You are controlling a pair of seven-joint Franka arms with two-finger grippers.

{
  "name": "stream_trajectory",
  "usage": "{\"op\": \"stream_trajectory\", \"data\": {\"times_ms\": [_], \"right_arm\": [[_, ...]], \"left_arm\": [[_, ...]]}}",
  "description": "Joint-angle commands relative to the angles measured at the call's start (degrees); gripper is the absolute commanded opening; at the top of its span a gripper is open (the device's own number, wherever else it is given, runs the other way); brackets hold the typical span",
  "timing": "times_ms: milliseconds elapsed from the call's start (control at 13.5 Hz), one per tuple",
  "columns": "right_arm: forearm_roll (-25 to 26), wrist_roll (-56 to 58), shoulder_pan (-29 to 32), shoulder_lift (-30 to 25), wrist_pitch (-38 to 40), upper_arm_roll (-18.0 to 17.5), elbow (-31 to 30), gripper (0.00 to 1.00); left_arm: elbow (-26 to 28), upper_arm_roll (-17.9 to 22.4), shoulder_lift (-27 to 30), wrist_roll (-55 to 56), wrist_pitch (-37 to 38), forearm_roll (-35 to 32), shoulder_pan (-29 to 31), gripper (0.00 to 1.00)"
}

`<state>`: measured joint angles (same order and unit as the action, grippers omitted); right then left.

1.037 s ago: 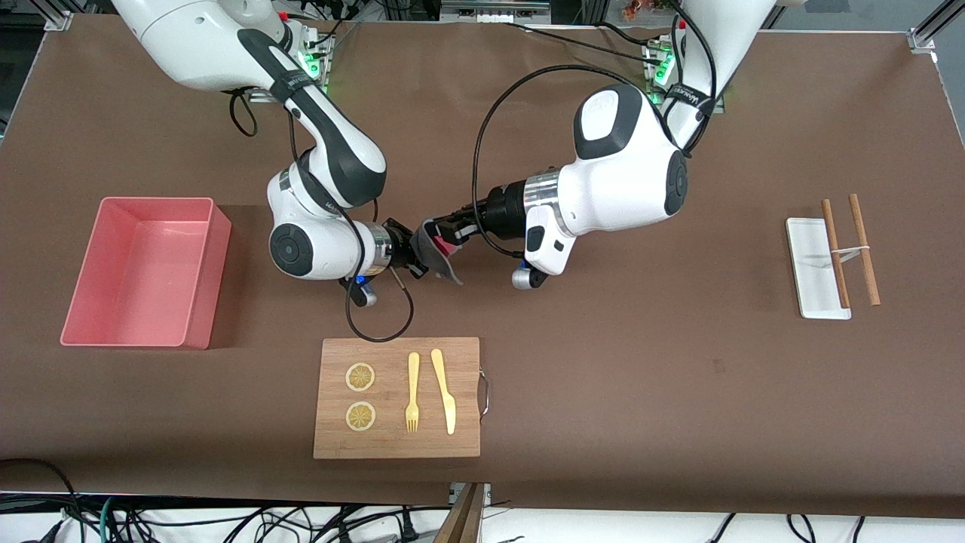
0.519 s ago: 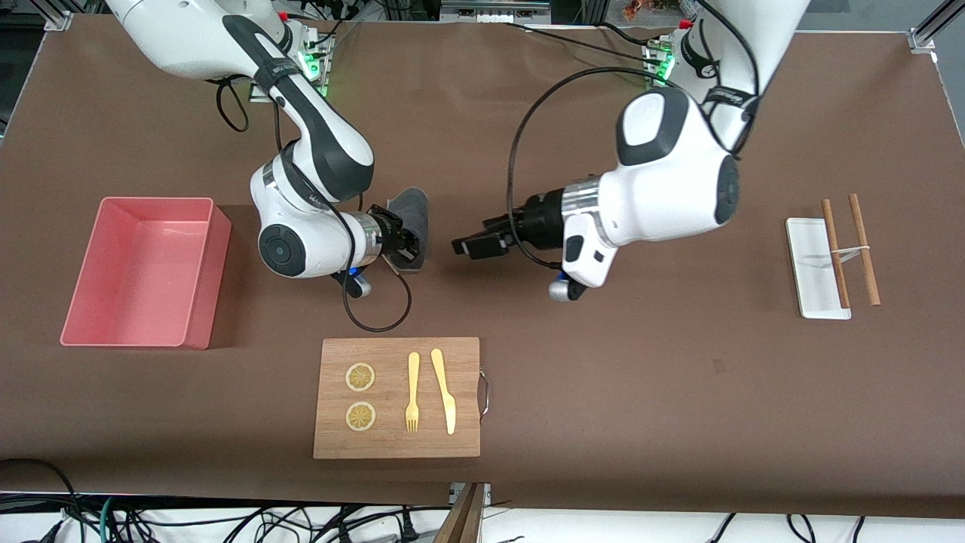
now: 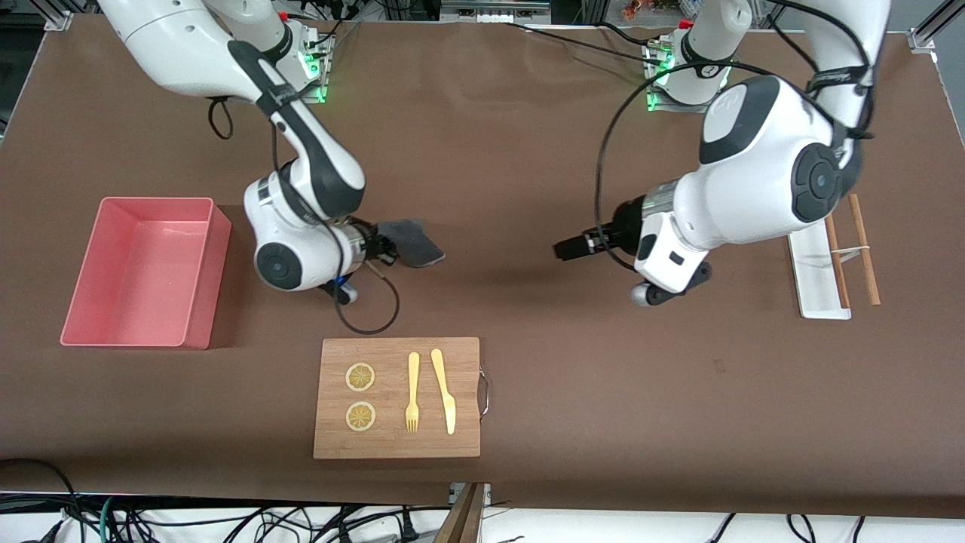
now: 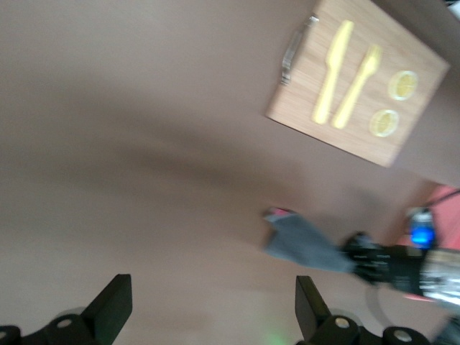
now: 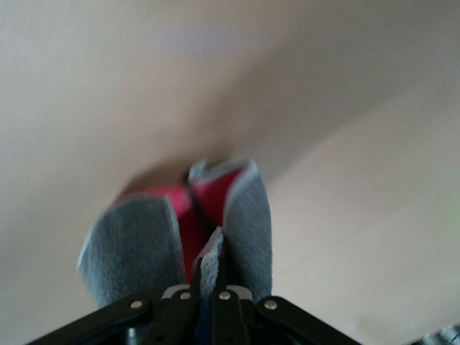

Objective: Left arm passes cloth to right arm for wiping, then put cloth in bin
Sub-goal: 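Open the left gripper and withdraw it while the right gripper holds cloth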

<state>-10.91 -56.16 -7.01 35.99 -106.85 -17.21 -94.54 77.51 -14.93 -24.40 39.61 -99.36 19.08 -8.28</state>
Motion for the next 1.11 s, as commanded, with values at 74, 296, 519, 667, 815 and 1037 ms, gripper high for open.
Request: {"op": "stream_trajectory", "data": {"times_ms": [74, 296, 519, 667, 815, 1037], "right_arm": [[0.37, 13.59, 0.42, -0.74, 1.90, 7.78, -1.08, 0.00], [0.45, 22.11, 0.51, -1.36, 4.45, 12.97, -0.64, 0.00], [2.73, 32.22, 0.68, -1.89, 6.65, 18.07, 0.15, 0.00], [3.96, 39.07, 0.68, -1.89, 7.70, 21.23, 1.81, 0.00], [5.81, 44.97, 0.77, -1.89, 7.89, 22.91, 3.05, 0.00], [5.73, 42.81, 0.68, -1.71, 7.62, 22.31, 3.84, 0.00]], "left_arm": [[0.54, -0.19, 2.07, -14.43, 6.80, -11.41, 4.39, 1.00], [0.72, -0.19, 4.61, -27.61, 9.19, -15.20, 9.23, 1.00], [1.24, -0.02, 6.46, -36.86, 9.98, -19.50, 12.05, 1.00], [2.03, 1.21, 9.00, -37.76, 10.07, -22.76, 11.27, 1.00], [5.09, 5.42, 13.30, -37.85, 8.58, -23.73, 9.08, 1.00], [10.62, 10.25, 17.79, -42.32, 5.42, -23.12, 7.67, 1.00]]}}
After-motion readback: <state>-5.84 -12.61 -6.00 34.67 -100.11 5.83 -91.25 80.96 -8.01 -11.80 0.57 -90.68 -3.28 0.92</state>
